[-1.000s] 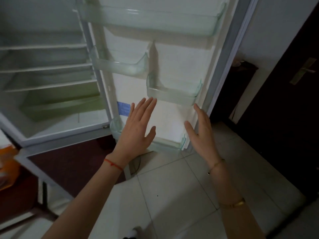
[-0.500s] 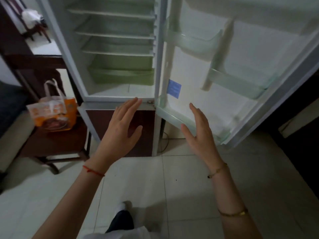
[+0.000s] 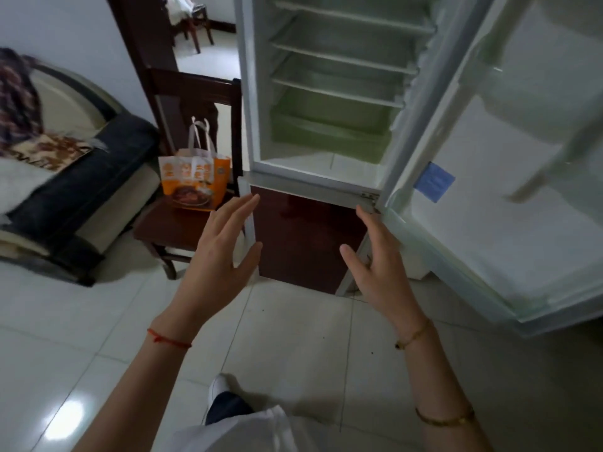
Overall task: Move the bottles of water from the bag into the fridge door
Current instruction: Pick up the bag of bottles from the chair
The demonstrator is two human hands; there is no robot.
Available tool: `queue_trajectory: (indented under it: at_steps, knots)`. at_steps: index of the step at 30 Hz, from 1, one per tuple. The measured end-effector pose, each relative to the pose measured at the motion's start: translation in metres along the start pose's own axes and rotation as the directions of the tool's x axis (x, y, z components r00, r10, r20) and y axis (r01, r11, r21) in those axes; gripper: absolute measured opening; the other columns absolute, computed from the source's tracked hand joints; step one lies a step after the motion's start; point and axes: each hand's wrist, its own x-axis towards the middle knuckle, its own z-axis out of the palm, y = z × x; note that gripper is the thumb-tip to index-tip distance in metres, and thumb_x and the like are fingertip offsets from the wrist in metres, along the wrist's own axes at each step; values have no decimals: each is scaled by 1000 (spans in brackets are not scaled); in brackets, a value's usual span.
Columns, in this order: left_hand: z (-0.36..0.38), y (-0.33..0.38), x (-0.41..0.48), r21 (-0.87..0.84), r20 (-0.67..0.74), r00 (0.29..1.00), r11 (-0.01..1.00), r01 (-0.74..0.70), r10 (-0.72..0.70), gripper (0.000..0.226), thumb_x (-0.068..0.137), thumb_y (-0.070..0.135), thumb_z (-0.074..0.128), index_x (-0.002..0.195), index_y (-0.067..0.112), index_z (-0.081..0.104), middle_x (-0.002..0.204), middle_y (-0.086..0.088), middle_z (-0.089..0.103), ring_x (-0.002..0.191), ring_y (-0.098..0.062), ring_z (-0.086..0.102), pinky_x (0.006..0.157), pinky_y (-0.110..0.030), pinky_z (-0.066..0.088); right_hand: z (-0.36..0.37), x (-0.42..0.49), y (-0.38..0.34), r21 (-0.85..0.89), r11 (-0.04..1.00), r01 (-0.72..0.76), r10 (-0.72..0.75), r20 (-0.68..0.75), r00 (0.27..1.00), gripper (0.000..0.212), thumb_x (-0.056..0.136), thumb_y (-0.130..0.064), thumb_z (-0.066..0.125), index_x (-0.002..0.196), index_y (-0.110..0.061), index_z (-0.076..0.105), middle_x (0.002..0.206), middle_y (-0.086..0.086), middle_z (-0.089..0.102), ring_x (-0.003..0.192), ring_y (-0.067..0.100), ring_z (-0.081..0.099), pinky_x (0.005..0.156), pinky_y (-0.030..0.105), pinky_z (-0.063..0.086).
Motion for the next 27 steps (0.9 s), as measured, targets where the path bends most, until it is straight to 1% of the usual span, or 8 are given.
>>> queue_trajectory:
  at_steps: [3,7,12,18,25,27]
  knots:
    - [-25,-26,-2,34,-1,998,997,63,-63,64,89,25,55,149,19,33,152,3,32,140,-17,33,106,-47,44,31,15,-18,24,1000,-1,0,48,999,62,95,-33,53,150,-32,23,158,-9,24,147,6,17,121,42,23]
    - [-53,-71,-5,80,4,994,990,113,-113,64,90,22,57,149,20,32,152,1,33,142,-20,32,108,-52,40,76,37,-43,33,999,3,-6,90,996,62,95,-33,53,150,-31,24,158,-8,25,147,8,18,120,43,23]
    - [-87,-129,-3,90,8,991,987,131,-133,62,90,28,53,148,21,33,151,2,35,141,-19,35,108,-53,39,134,65,-72,55,998,-8,0,140,990,63,95,-33,54,149,-34,23,158,-8,24,147,8,18,120,42,24]
    - [-119,-192,6,119,38,985,979,165,-170,62,91,32,50,149,25,30,152,3,34,140,-18,37,109,-49,40,193,94,-99,62,997,-39,29,162,986,63,95,-34,54,149,-34,23,159,-8,21,148,8,15,121,44,23]
    - [-139,-245,20,109,39,977,972,206,-212,63,91,26,54,149,26,30,150,2,36,138,-18,38,108,-46,41,238,124,-115,48,996,-72,60,213,975,63,95,-34,53,150,-30,23,159,-6,21,148,9,13,121,44,21]
    - [-142,-258,26,105,33,974,970,218,-223,62,91,26,53,149,26,30,150,2,37,139,-18,38,109,-46,41,248,136,-117,49,996,-78,65,236,970,63,95,-34,53,150,-30,23,159,-6,20,148,9,13,121,43,21]
